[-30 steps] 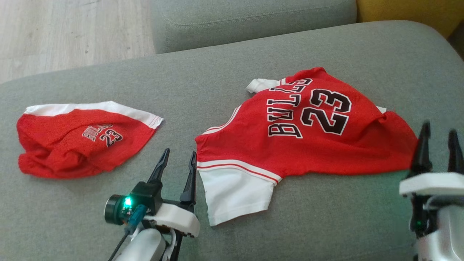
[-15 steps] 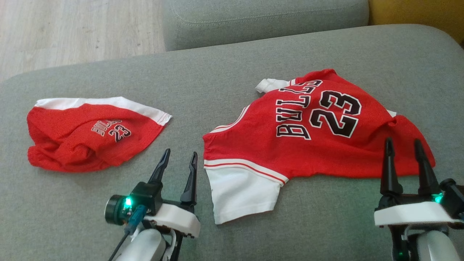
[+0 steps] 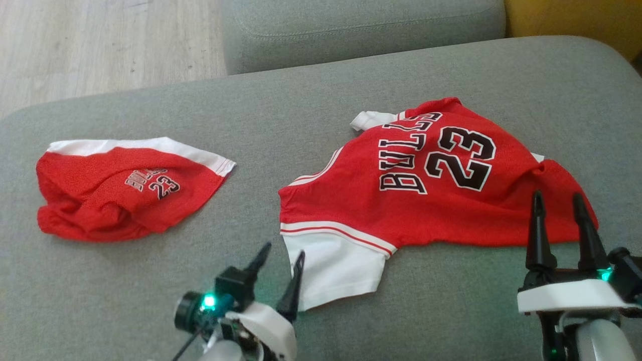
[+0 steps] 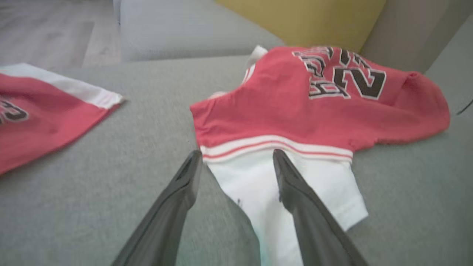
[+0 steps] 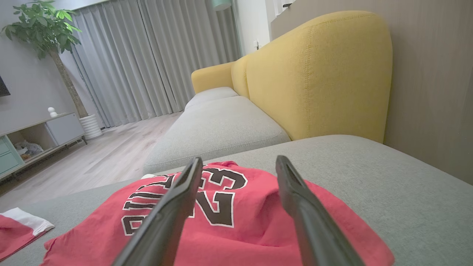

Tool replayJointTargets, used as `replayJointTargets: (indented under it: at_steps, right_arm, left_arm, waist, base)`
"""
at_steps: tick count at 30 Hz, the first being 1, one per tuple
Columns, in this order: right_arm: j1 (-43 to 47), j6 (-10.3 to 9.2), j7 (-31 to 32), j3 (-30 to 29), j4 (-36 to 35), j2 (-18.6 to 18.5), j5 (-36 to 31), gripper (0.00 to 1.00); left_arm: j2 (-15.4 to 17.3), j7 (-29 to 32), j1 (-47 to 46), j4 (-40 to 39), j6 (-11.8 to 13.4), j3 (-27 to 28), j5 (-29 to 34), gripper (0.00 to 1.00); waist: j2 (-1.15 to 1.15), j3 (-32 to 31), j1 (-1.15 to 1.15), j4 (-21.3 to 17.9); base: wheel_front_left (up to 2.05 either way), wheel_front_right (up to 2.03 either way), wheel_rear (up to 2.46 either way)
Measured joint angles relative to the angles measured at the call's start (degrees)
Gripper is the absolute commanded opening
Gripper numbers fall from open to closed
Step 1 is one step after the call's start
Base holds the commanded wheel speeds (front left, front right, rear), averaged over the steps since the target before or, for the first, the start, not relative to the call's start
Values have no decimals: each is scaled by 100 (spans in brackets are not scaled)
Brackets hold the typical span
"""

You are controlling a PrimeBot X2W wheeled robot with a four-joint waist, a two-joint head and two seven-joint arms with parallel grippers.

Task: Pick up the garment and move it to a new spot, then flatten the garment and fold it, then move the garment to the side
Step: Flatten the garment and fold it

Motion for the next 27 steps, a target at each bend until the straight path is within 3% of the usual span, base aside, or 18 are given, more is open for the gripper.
replayJointTargets:
  at_steps: [16, 24, 25, 26, 27]
  right_arm:
    - [-1, 0, 0, 71, 64, 0, 10, 100]
    - [-14, 0, 0, 121, 92, 0, 53, 100]
    - [-15, 0, 0, 120, 92, 0, 53, 100]
    - [-17, 0, 0, 116, 94, 0, 53, 100]
    - [-22, 0, 0, 112, 99, 0, 53, 100]
  left_arm:
    - [125, 1350, 133, 159, 60, -408, -85, 100]
    - [166, 1663, 126, 112, 54, -480, -141, 100]
    - [177, 1722, 113, 101, 21, -492, -141, 82]
    - [189, 1786, 97, 85, 0, -497, -155, 13]
    - [205, 1837, 79, 67, -3, -504, -188, 0]
  waist:
    - [0, 70, 0, -156]
    - [0, 157, 0, -346]
    - [0, 165, 0, -364]
    - [0, 173, 0, -379]
    - [0, 177, 0, -393]
  base:
    - [0, 0, 0]
    - [0, 0, 0]
    - [0, 0, 0]
    - [0, 0, 0]
    - [0, 0, 0]
